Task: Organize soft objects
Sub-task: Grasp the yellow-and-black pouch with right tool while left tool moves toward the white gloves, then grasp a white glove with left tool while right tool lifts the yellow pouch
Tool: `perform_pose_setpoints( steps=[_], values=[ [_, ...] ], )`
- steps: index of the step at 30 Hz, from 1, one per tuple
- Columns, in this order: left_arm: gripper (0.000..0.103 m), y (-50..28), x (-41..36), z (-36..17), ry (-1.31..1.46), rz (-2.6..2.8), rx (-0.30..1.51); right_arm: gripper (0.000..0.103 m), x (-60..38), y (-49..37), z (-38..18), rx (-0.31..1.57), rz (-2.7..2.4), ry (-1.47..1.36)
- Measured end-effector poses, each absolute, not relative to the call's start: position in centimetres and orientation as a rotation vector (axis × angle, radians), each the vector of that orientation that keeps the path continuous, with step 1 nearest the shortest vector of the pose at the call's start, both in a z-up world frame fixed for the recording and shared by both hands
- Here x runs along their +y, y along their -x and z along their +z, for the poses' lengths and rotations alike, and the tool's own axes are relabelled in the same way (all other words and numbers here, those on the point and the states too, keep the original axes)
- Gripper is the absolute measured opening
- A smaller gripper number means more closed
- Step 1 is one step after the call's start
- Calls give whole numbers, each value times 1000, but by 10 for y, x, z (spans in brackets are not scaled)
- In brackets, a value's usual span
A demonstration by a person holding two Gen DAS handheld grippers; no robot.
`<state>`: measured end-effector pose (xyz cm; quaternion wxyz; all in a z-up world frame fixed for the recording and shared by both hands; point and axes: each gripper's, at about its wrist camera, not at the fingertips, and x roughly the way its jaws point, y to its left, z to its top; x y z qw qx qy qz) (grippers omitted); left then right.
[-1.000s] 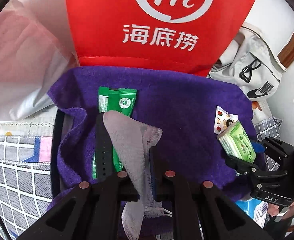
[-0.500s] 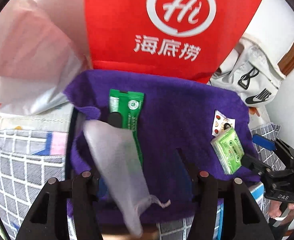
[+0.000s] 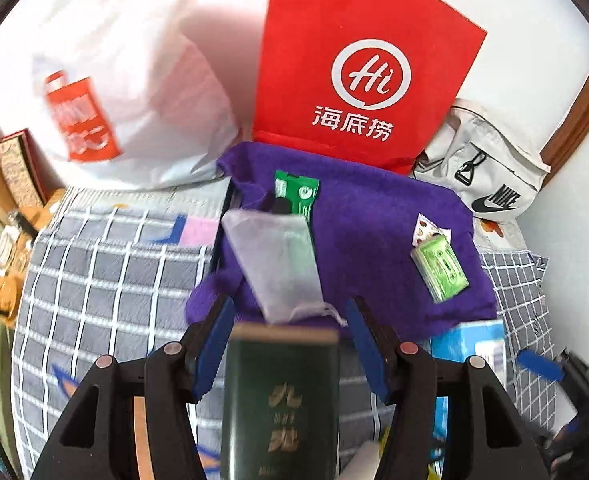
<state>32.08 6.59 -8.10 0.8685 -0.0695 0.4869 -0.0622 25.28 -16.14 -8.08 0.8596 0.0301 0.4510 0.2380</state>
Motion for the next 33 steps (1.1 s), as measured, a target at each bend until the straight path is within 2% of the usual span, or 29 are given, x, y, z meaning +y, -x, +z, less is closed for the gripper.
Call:
perform_pose_setpoints(
  steps=[4, 10, 14, 21, 23, 24, 26, 33],
  values=[
    [57, -294, 75, -82, 150, -110, 1009, 58, -138, -222, -88, 987, 537, -42],
    [57, -252, 91, -89, 124, -24, 967, 57, -100, -195, -108, 1036, 555, 3],
    [57, -230, 104, -100, 163, -17, 975, 52, -86, -187, -119, 1056, 510, 58],
    [57, -204, 112, -114, 191, -23, 987, 51, -70, -188, -145, 1081, 371, 195],
    [57, -196, 114, -116, 186, -28, 986, 42, -70, -189, -151, 1090, 368, 198],
    [57, -193, 115, -116, 184, -27, 984, 23, -72, -187, -150, 1080, 388, 185],
    [57, -185, 117, -117, 183, -26, 981, 15, -74, -181, -141, 1035, 369, 207],
    [57, -166, 113, -124, 195, -75, 987, 14, -99, -157, -98, 925, 456, 53]
  ],
)
